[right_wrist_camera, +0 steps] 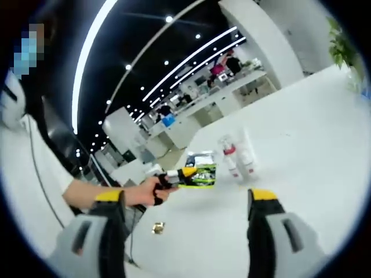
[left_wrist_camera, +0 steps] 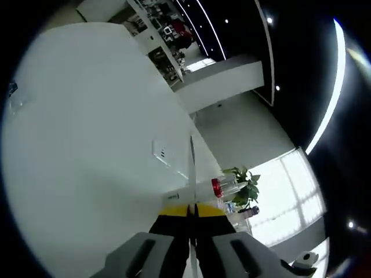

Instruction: Arrange the skincare products in the storage area until every visible bottle or jar stands upright without overlapping.

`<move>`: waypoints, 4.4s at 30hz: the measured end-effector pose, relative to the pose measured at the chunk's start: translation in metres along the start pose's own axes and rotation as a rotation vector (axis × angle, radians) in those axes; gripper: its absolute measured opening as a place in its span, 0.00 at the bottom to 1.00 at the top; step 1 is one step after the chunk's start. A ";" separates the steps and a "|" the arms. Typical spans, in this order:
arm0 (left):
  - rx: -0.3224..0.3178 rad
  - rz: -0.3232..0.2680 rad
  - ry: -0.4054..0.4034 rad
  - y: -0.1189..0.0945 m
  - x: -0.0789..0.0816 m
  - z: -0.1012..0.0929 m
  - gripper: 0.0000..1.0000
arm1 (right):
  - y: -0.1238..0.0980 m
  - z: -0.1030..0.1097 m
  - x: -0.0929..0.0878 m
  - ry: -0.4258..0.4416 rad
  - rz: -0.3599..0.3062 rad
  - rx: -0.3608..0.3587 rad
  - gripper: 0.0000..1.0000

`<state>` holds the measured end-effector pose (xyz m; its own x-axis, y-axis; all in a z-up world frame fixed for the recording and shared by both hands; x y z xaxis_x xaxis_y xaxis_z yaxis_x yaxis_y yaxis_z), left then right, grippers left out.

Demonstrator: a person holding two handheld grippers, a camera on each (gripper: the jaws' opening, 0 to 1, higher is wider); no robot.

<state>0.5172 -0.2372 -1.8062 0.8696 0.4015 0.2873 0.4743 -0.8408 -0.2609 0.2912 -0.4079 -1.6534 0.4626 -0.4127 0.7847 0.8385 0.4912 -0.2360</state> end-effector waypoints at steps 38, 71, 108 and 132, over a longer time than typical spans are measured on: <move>0.206 0.088 -0.016 0.051 -0.025 0.051 0.02 | 0.003 -0.010 -0.011 0.053 0.038 -0.084 0.86; 0.277 0.022 0.154 0.002 0.006 0.036 0.39 | -0.018 0.008 -0.015 0.005 -0.010 -0.028 0.87; 1.016 -0.030 0.539 -0.264 -0.104 0.112 0.73 | 0.032 0.052 -0.039 -0.039 0.146 0.273 0.90; 1.040 0.077 0.516 -0.237 -0.108 0.129 0.60 | -0.005 0.041 -0.039 0.014 0.071 0.166 0.90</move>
<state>0.3289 -0.0344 -1.8946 0.8558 -0.0344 0.5162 0.5141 -0.0566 -0.8559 0.2569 -0.3632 -1.6592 0.5242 -0.3827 0.7608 0.7451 0.6388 -0.1921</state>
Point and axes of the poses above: the point that each gripper's makers call its tool centre point, and the gripper's own axes: y roughly forward along the fingers, z roughly to its left, x roughly out of its top, the point moved 2 cm from there along -y, roughly backward along the fingers
